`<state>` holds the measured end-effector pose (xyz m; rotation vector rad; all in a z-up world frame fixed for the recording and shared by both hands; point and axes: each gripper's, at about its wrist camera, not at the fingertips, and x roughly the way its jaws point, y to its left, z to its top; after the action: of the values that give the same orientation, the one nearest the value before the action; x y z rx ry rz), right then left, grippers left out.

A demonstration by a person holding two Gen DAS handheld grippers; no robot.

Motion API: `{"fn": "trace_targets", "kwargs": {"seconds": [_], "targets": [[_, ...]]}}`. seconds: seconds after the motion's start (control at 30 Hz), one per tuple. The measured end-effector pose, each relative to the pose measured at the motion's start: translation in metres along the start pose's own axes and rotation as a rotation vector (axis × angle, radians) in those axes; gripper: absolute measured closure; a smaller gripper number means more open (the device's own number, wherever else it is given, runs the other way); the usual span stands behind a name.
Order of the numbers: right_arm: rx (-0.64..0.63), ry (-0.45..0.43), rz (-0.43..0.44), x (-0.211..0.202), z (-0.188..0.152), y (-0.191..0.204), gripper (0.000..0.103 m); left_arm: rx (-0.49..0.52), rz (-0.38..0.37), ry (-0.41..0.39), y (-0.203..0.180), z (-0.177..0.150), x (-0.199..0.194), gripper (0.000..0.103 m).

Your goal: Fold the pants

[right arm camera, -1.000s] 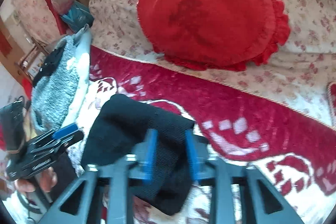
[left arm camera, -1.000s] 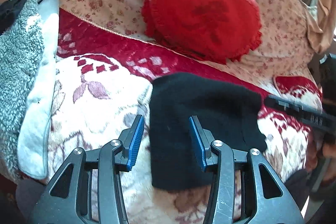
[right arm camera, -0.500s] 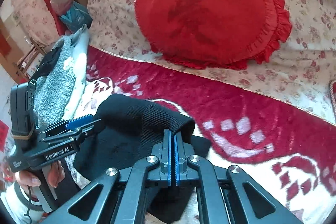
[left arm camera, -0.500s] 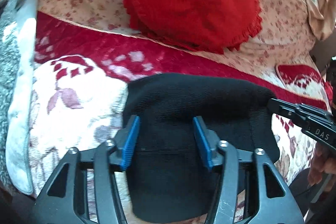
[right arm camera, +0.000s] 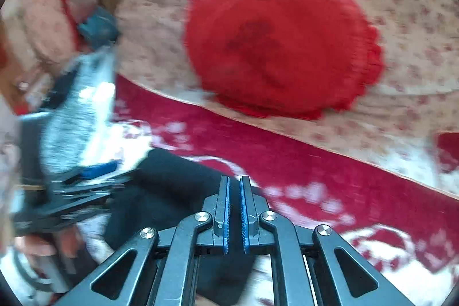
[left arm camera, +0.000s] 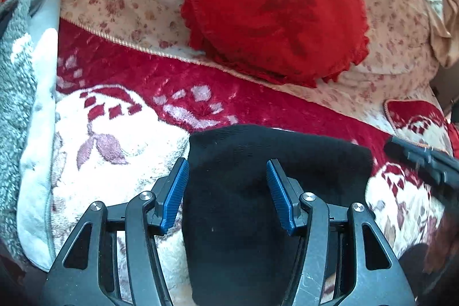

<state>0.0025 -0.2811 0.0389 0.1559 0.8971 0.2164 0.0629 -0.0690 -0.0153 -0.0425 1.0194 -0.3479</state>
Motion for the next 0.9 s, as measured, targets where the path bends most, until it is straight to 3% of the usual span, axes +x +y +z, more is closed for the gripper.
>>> {"fn": "trace_targets", "kwargs": {"seconds": [0.13, 0.27, 0.3, 0.57, 0.7, 0.9], "targets": [[-0.068, 0.055, 0.033, 0.036, -0.001, 0.026, 0.097, -0.010, 0.018, 0.023, -0.002, -0.001, 0.015, 0.048], [0.003, 0.156, -0.032, 0.083, -0.010, 0.010, 0.097, 0.037, 0.044, 0.010, -0.012, -0.003, 0.021, 0.045], [0.036, 0.135, -0.014, 0.086, -0.012, 0.003, 0.097, 0.045, 0.053, 0.002, -0.013, -0.004, 0.022, 0.044], [0.002, 0.129, 0.007, 0.052, -0.013, 0.013, 0.097, 0.017, 0.026, 0.011, -0.006, -0.011, 0.008, 0.044], [-0.036, 0.121, 0.016, 0.028, -0.029, 0.024, 0.097, 0.038, 0.043, 0.002, -0.009, -0.027, -0.004, 0.044], [-0.064, 0.178, 0.000, 0.019, -0.059, 0.028, 0.095, 0.043, 0.058, -0.003, -0.011, -0.041, -0.011, 0.044]]}}
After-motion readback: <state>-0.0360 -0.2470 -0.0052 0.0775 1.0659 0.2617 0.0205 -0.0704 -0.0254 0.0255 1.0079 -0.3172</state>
